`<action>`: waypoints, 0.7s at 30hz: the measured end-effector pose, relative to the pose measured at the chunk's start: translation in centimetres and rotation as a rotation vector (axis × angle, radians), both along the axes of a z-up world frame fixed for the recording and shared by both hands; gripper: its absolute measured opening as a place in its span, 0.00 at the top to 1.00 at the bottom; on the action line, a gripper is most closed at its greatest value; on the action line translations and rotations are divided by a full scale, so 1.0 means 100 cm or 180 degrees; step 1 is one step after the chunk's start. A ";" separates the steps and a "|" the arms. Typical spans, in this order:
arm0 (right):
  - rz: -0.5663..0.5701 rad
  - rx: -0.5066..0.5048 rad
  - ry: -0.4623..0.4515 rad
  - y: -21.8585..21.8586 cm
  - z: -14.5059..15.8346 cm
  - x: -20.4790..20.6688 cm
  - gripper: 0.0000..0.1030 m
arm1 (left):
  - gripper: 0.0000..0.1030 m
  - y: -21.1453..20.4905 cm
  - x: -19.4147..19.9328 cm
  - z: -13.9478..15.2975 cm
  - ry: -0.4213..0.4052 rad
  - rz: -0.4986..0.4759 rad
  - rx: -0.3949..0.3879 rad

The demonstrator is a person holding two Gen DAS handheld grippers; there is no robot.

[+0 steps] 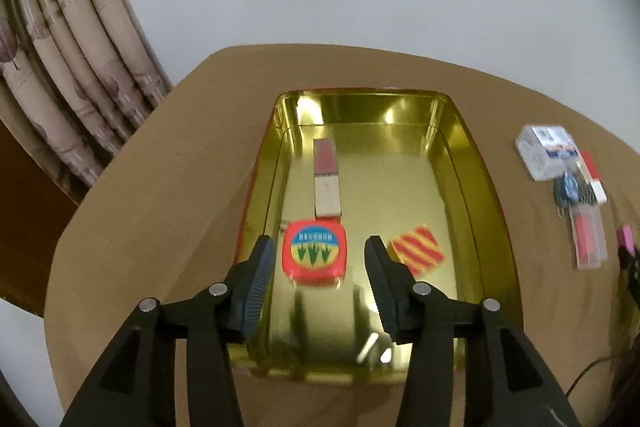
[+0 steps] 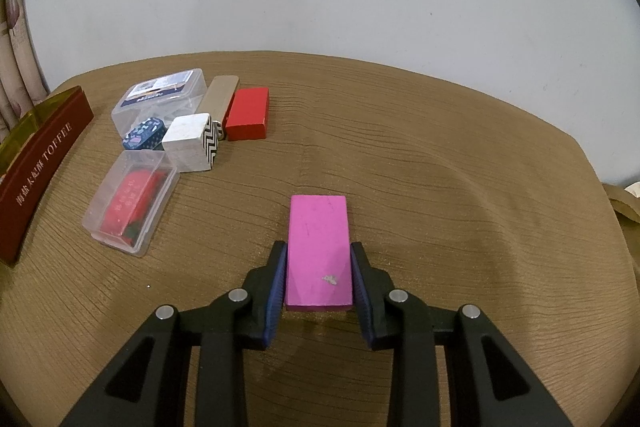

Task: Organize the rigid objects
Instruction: 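Carry the lipstick tube into the tin and open the left tool, then carry the pink block into the tin and lower it with the right tool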

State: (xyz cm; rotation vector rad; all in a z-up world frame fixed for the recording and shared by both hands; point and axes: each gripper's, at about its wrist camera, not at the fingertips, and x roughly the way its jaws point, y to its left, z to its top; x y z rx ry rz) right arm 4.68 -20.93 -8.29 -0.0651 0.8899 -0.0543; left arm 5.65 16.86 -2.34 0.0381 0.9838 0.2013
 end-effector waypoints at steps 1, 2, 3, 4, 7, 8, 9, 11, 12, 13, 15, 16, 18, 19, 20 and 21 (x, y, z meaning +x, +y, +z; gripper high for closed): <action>0.0002 -0.0011 0.0000 0.000 0.000 0.000 0.69 | 0.56 -0.001 -0.004 0.000 -0.0005 -0.0012 0.0012; 0.0005 -0.0010 0.0001 0.000 0.000 0.000 0.69 | 0.55 -0.002 -0.008 -0.001 0.0002 -0.0018 0.0031; 0.0005 -0.0002 0.0000 -0.001 0.000 0.000 0.69 | 0.54 -0.002 -0.013 -0.002 -0.0003 0.0000 0.0049; 0.0003 0.0005 -0.0001 -0.001 0.000 0.000 0.70 | 0.53 -0.001 -0.016 -0.003 -0.0015 0.0022 0.0065; 0.0004 -0.0004 -0.0001 -0.002 0.001 0.000 0.70 | 0.48 -0.002 -0.022 -0.004 0.0005 0.0044 0.0067; 0.0004 -0.0005 -0.0002 -0.003 0.001 0.000 0.70 | 0.47 -0.003 -0.020 -0.004 0.0002 0.0024 0.0017; 0.0002 -0.0012 -0.0004 -0.003 0.001 0.000 0.70 | 0.47 -0.004 -0.020 -0.003 -0.0015 0.0002 -0.0013; 0.0002 -0.0046 -0.0007 -0.001 0.001 0.000 0.71 | 0.42 -0.002 -0.018 -0.002 -0.0017 -0.0040 0.0009; 0.0006 -0.0071 -0.0008 -0.001 0.002 0.000 0.71 | 0.41 -0.002 -0.017 -0.002 -0.0016 -0.0057 0.0007; 0.0006 -0.0095 -0.0009 0.000 0.002 0.000 0.71 | 0.39 0.000 -0.016 -0.002 -0.0019 -0.0048 -0.0015; 0.0004 -0.0137 -0.0013 0.001 0.002 -0.001 0.71 | 0.38 0.007 -0.012 -0.001 -0.0012 -0.0005 -0.0094; -0.0022 -0.0135 -0.0012 0.001 0.003 -0.001 0.71 | 0.37 0.010 -0.011 -0.001 -0.0010 0.0004 -0.0129; -0.0081 -0.0091 -0.0010 0.001 0.004 -0.003 0.71 | 0.35 0.018 -0.009 0.001 -0.0023 0.0095 -0.0151; -0.0107 -0.0067 -0.0008 0.001 0.004 -0.003 0.71 | 0.33 0.023 -0.009 0.002 -0.0045 0.0155 -0.0163; -0.0143 -0.0031 -0.0006 0.000 0.005 -0.004 0.71 | 0.32 0.026 -0.008 0.003 -0.0054 0.0186 -0.0180; -0.0179 0.0043 -0.0014 -0.001 0.006 -0.006 0.71 | 0.32 0.031 -0.007 0.004 -0.0054 0.0214 -0.0196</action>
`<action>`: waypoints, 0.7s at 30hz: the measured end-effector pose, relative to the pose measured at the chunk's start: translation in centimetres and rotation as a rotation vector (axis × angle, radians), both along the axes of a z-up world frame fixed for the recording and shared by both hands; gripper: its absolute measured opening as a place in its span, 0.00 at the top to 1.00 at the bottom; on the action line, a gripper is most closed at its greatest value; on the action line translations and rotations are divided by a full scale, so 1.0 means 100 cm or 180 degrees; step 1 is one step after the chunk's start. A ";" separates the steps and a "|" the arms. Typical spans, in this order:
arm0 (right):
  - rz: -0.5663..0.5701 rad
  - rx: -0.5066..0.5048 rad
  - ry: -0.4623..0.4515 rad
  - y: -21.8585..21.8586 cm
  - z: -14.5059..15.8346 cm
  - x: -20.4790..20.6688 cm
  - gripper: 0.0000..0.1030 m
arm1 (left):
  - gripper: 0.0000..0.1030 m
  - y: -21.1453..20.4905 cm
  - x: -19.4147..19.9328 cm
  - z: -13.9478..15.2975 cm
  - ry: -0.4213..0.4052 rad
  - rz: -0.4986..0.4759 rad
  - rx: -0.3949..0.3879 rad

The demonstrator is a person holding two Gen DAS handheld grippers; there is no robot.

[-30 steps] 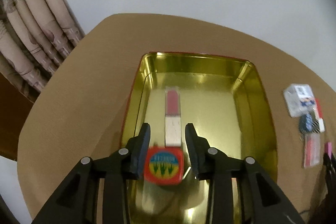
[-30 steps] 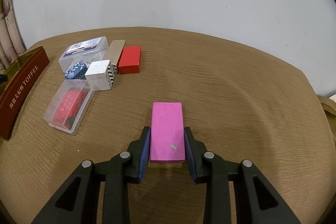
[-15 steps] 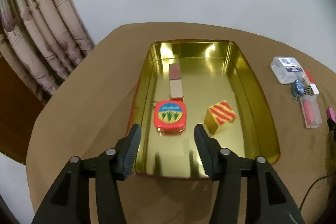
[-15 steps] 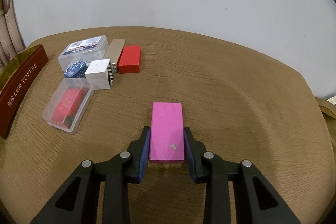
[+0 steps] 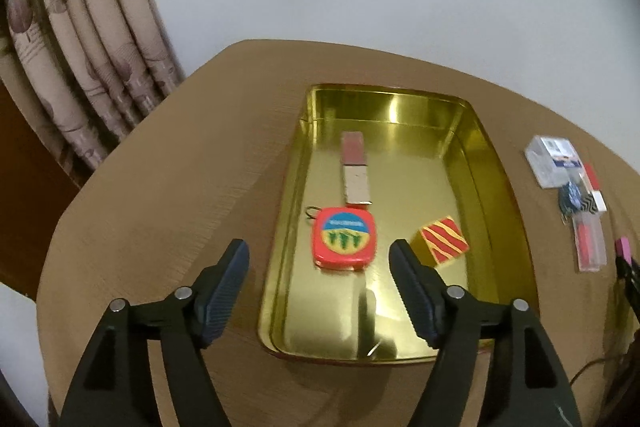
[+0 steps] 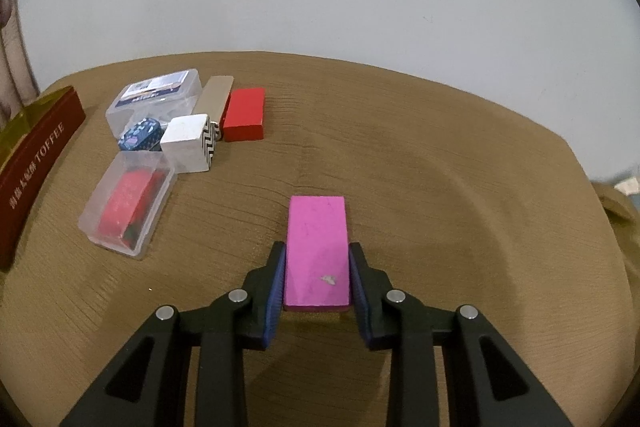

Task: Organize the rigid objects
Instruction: 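Carry the pink block into the tin and lower it with the right tool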

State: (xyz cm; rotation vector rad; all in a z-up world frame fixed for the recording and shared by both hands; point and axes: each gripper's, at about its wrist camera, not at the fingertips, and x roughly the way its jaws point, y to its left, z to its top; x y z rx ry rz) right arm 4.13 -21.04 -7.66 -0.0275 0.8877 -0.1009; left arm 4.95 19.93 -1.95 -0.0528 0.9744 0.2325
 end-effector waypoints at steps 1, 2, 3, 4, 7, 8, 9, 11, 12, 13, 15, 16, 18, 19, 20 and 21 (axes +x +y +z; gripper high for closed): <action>-0.0019 0.0070 -0.0011 0.000 0.001 -0.001 0.71 | 0.32 0.002 0.000 0.000 -0.0005 0.0030 -0.0010; -0.0044 0.0111 -0.0018 0.000 0.002 -0.003 0.71 | 0.31 0.005 0.000 0.001 -0.0011 0.0049 -0.0014; -0.0057 0.0130 -0.0026 0.002 0.003 -0.005 0.71 | 0.31 0.007 0.000 0.001 -0.0006 0.0071 -0.0010; -0.0046 0.0147 -0.0036 0.005 0.005 -0.006 0.71 | 0.31 0.008 0.000 0.000 0.0006 0.0088 -0.0016; 0.0017 0.0109 -0.0096 0.017 0.013 -0.011 0.71 | 0.30 0.010 0.001 0.000 0.0022 0.0099 -0.0100; 0.0036 0.0091 -0.0109 0.021 0.015 -0.010 0.71 | 0.30 0.010 0.001 0.001 0.0027 0.0090 -0.0111; 0.0048 0.0075 -0.0132 0.025 0.018 -0.011 0.71 | 0.30 0.009 0.001 0.001 0.0025 0.0093 -0.0100; 0.0086 0.0079 -0.0165 0.032 0.024 -0.012 0.71 | 0.29 0.009 0.001 0.002 0.0012 0.0098 -0.0087; 0.0103 0.0027 -0.0188 0.037 0.029 -0.013 0.71 | 0.29 0.009 0.002 0.002 0.0013 0.0097 -0.0075; 0.0122 0.0018 -0.0209 0.040 0.033 -0.013 0.71 | 0.29 0.009 0.001 0.002 0.0014 0.0106 -0.0068; 0.0197 0.0050 -0.0271 0.050 0.043 -0.013 0.71 | 0.28 0.010 0.001 0.001 0.0020 0.0116 -0.0092; 0.0238 0.0040 -0.0304 0.056 0.048 -0.014 0.71 | 0.28 0.011 0.001 0.001 0.0027 0.0128 -0.0103; 0.0362 0.0065 -0.0354 0.072 0.057 -0.014 0.71 | 0.28 0.013 0.002 0.001 0.0030 0.0156 -0.0130; 0.0424 0.0090 -0.0365 0.080 0.061 -0.014 0.71 | 0.28 0.014 0.002 0.001 0.0031 0.0159 -0.0141; 0.0497 0.0111 -0.0368 0.090 0.064 -0.013 0.71 | 0.28 0.015 0.002 0.001 0.0036 0.0155 -0.0148; 0.0591 0.0119 -0.0369 0.102 0.066 -0.011 0.71 | 0.28 0.015 0.003 0.001 0.0039 0.0168 -0.0144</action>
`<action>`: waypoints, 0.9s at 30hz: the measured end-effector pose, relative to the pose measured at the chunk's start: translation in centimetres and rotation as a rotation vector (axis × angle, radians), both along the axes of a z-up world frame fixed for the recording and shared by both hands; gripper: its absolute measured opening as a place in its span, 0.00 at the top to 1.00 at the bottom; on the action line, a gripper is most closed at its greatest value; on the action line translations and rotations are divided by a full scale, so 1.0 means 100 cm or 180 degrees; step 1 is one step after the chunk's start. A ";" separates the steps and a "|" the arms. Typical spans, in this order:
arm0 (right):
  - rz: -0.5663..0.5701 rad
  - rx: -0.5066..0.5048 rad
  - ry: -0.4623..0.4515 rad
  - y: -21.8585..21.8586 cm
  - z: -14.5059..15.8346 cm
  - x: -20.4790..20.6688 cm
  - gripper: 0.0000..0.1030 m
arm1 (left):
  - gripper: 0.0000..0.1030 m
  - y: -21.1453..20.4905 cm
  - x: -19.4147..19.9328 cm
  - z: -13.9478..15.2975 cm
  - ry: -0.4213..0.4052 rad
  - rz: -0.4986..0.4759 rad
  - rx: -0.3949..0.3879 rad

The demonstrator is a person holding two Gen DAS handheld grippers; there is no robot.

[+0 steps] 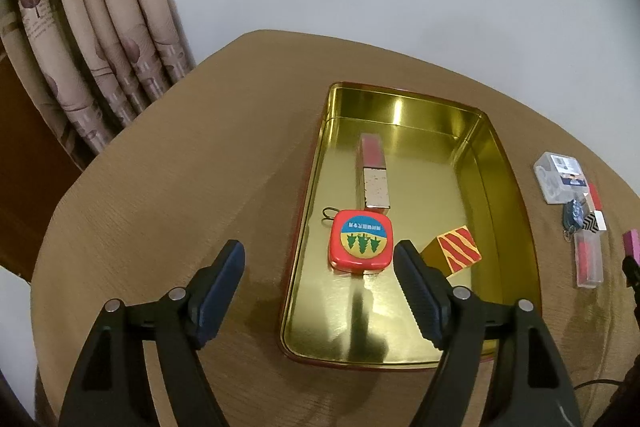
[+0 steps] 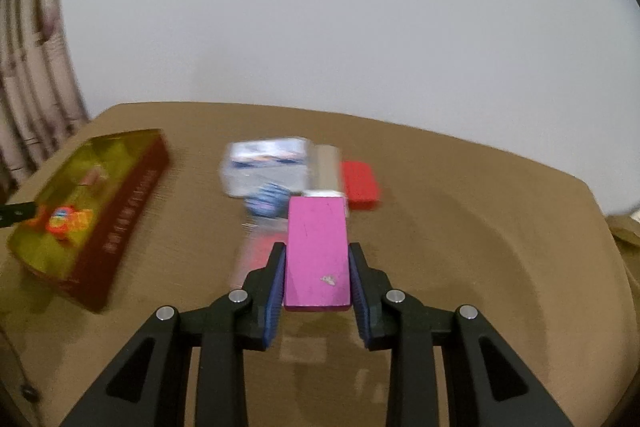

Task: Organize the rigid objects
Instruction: 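Carry the pink block into the tin and lower it with the right tool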

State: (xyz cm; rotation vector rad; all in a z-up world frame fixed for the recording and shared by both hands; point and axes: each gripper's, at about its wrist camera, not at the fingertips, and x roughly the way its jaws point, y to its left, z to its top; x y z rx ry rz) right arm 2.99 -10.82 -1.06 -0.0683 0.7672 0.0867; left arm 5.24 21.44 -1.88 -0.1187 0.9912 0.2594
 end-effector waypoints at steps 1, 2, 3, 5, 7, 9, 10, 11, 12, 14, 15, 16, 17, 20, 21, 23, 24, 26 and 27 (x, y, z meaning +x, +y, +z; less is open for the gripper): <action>0.0073 0.0000 -0.0002 0.010 0.002 0.001 0.71 | 0.28 0.001 0.000 0.000 -0.0004 0.0011 0.0002; 0.0180 0.0018 0.0007 0.023 0.003 0.002 0.71 | 0.28 0.002 0.000 0.001 -0.0008 0.0015 0.0006; 0.0250 0.0029 0.0017 0.034 0.004 0.005 0.71 | 0.28 0.003 0.000 0.001 -0.0010 0.0025 0.0013; 0.0391 0.0042 0.0039 0.054 0.005 0.006 0.71 | 0.28 0.006 0.000 0.001 -0.0017 0.0069 0.0006; 0.0526 0.0066 0.0046 0.076 0.005 0.007 0.71 | 0.28 0.011 0.000 0.001 -0.0020 0.0129 -0.0037; 0.0632 0.0101 0.0038 0.095 0.005 0.006 0.71 | 0.28 0.017 0.001 -0.001 0.0011 0.0193 -0.0072; 0.0682 0.0128 0.0030 0.103 0.006 0.005 0.71 | 0.28 0.019 0.002 -0.001 0.0024 0.0227 -0.0093; 0.0741 0.0145 0.0025 0.113 0.007 0.004 0.71 | 0.28 0.021 0.003 -0.001 0.0026 0.0252 -0.0117; 0.0795 0.0157 0.0026 0.123 0.008 0.002 0.71 | 0.28 0.024 0.004 0.000 0.0022 0.0277 -0.0125; 0.0904 0.0178 0.0052 0.140 0.006 0.002 0.71 | 0.28 0.029 0.003 0.002 0.0005 0.0343 -0.0090; 0.0980 0.0184 0.0075 0.151 0.005 0.001 0.71 | 0.28 0.032 0.003 0.002 -0.0001 0.0388 -0.0077; 0.1018 0.0178 0.0081 0.158 0.005 0.000 0.71 | 0.28 0.034 0.003 0.002 0.0000 0.0423 -0.0083; 0.1057 0.0159 0.0080 0.166 0.004 -0.002 0.71 | 0.28 0.037 0.003 0.002 -0.0002 0.0467 -0.0114; 0.1123 0.0137 0.0112 0.184 -0.001 0.000 0.71 | 0.28 0.043 0.006 0.001 0.0016 0.0528 -0.0204; 0.1135 0.0129 0.0133 0.189 -0.004 0.002 0.71 | 0.28 0.044 0.006 0.001 0.0021 0.0539 -0.0202; 0.1160 0.0145 0.0194 0.194 -0.010 0.005 0.71 | 0.28 0.045 0.006 0.001 0.0027 0.0539 -0.0197; 0.1170 0.0147 0.0214 0.196 -0.012 0.007 0.71 | 0.28 0.045 0.006 0.001 0.0019 0.0555 -0.0196; 0.1195 0.0152 0.0231 0.200 -0.015 0.008 0.71 | 0.28 0.047 0.006 0.002 0.0000 0.0585 -0.0193; 0.1220 0.0175 0.0236 0.202 -0.016 0.009 0.71 | 0.28 0.048 0.006 0.002 -0.0004 0.0607 -0.0190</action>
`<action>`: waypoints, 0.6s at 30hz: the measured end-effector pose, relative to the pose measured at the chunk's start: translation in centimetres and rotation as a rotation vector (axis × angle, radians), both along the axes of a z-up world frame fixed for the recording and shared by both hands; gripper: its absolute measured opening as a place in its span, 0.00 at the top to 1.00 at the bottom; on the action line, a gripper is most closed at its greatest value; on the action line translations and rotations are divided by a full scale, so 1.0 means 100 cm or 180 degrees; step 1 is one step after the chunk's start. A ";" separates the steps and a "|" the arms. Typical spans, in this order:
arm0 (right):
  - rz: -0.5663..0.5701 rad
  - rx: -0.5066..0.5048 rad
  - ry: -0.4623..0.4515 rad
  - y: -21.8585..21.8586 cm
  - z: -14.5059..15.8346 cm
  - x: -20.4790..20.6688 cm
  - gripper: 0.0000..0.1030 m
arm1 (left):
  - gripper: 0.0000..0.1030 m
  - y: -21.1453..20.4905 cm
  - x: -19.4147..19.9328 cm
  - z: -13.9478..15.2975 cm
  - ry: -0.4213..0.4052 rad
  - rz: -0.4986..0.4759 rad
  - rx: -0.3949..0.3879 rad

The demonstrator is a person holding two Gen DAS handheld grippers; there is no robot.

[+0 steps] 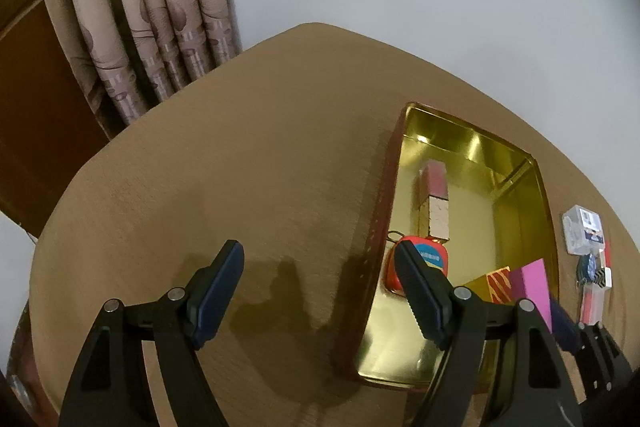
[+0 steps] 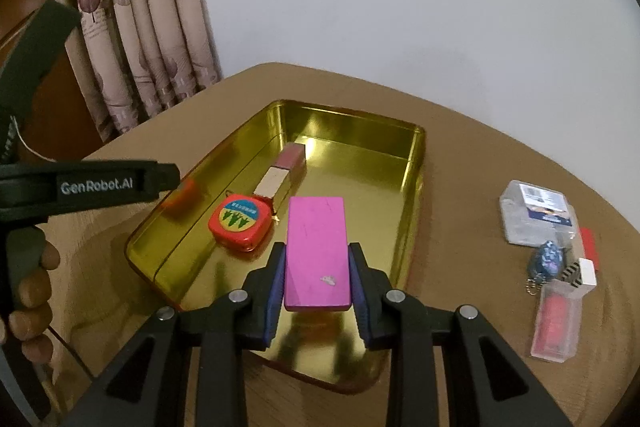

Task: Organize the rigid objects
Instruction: 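Carry the pink block into the tin and lower it with the right tool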

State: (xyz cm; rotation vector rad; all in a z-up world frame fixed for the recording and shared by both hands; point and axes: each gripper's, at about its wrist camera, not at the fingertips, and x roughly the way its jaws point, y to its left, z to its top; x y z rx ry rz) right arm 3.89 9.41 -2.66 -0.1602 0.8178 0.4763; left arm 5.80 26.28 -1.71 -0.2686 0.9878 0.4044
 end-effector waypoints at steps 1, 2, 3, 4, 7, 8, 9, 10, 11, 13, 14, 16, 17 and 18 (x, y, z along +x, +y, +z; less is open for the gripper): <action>0.0019 0.0018 0.0005 0.002 0.000 0.001 0.71 | 0.28 0.001 0.000 0.000 -0.0006 0.0017 -0.0003; 0.0050 0.0031 0.0021 0.005 -0.001 0.001 0.71 | 0.28 0.002 -0.001 0.000 -0.0007 0.0032 -0.0011; 0.0097 0.0053 0.0053 0.009 -0.003 0.002 0.71 | 0.28 0.004 -0.001 0.000 -0.0011 0.0057 -0.0031; 0.0118 0.0061 0.0063 0.013 -0.005 0.002 0.71 | 0.28 0.004 -0.001 0.000 -0.0012 0.0063 -0.0046; 0.0213 0.0100 0.0138 0.025 -0.010 0.006 0.71 | 0.28 0.004 0.000 0.000 -0.0012 0.0056 -0.0040; 0.0235 0.0087 0.0170 0.028 -0.013 0.007 0.71 | 0.28 0.003 0.000 0.000 -0.0010 0.0040 -0.0021; 0.0276 0.0074 0.0224 0.031 -0.017 0.010 0.71 | 0.28 0.003 -0.001 0.001 -0.0013 0.0032 0.0004; 0.0296 0.0070 0.0250 0.033 -0.020 0.011 0.71 | 0.28 0.002 -0.001 0.001 -0.0014 0.0025 0.0006; 0.0296 0.0051 0.0264 0.034 -0.022 0.012 0.71 | 0.27 0.001 -0.001 0.001 -0.0016 0.0012 0.0000; 0.0253 -0.0010 0.0280 0.033 -0.027 0.016 0.71 | 0.27 -0.001 0.000 -0.001 -0.0006 -0.0014 -0.0004; 0.0197 -0.0025 0.0275 0.030 -0.029 0.018 0.71 | 0.27 -0.003 0.001 -0.001 0.0004 -0.0023 -0.0005; 0.0134 -0.0040 0.0284 0.025 -0.032 0.024 0.71 | 0.27 -0.004 0.002 -0.001 0.0016 -0.0074 -0.0022; 0.0102 -0.0095 0.0259 0.024 -0.034 0.027 0.71 | 0.27 -0.005 0.003 -0.001 0.0018 -0.0092 -0.0014; 0.0087 -0.0189 0.0215 0.025 -0.035 0.028 0.71 | 0.27 -0.006 0.002 -0.001 0.0020 -0.0096 0.0007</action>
